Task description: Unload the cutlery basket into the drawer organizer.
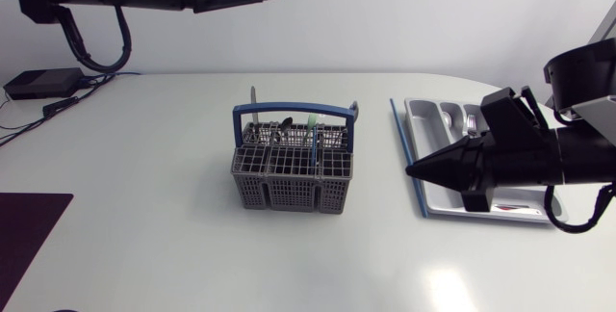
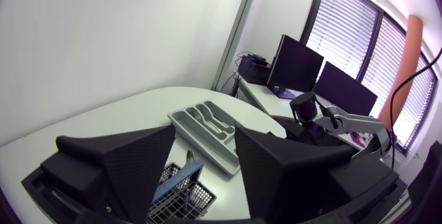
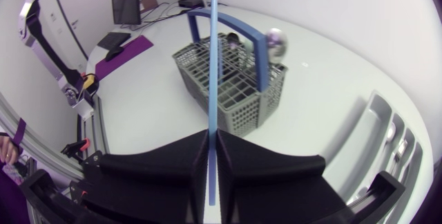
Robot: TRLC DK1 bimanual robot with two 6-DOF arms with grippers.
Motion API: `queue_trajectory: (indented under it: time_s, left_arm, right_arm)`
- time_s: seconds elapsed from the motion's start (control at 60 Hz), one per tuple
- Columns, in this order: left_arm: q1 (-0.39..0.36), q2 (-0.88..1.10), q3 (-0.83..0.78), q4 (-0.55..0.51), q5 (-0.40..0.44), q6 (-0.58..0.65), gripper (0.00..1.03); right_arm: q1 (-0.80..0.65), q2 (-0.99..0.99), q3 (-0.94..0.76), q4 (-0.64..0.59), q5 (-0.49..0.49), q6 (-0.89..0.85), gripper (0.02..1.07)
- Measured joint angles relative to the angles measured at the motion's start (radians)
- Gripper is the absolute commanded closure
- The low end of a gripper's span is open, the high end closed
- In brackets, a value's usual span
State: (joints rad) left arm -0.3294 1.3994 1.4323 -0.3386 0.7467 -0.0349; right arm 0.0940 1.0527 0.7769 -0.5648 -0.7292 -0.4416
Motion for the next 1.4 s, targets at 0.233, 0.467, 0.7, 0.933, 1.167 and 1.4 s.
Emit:
queue_trajectory:
  time_s: [0.233, 0.467, 0.7, 0.933, 1.167, 1.4]
  left_arm:
    - [-0.150, -0.011, -0.177, -0.023, -0.216, 0.222, 0.19]
    - [-0.332, 0.001, -0.308, 0.047, -0.468, 0.283, 0.19]
    - [-0.398, 0.077, -0.311, 0.094, -0.635, 0.254, 0.19]
    - [-0.422, 0.115, -0.335, 0.165, -0.767, 0.211, 0.19]
    - [-0.446, 0.112, -0.484, 0.340, -0.869, 0.210, 0.19]
    - [-0.445, 0.104, -0.607, 0.514, -0.895, 0.192, 0.19]
  right_arm:
    - [-0.199, 0.173, 0.014, 0.074, 0.033, 0.025, 1.01]
    - [-0.268, 0.356, 0.081, 0.159, 0.161, 0.132, 1.01]
    - [-0.268, 0.504, 0.146, 0.224, 0.285, 0.247, 1.01]
    - [-0.268, 0.614, 0.193, 0.254, 0.361, 0.317, 0.99]
    - [-0.264, 0.641, 0.196, 0.258, 0.396, 0.338, 0.59]
    - [-0.241, 0.634, 0.196, 0.259, 0.402, 0.338, 0.13]
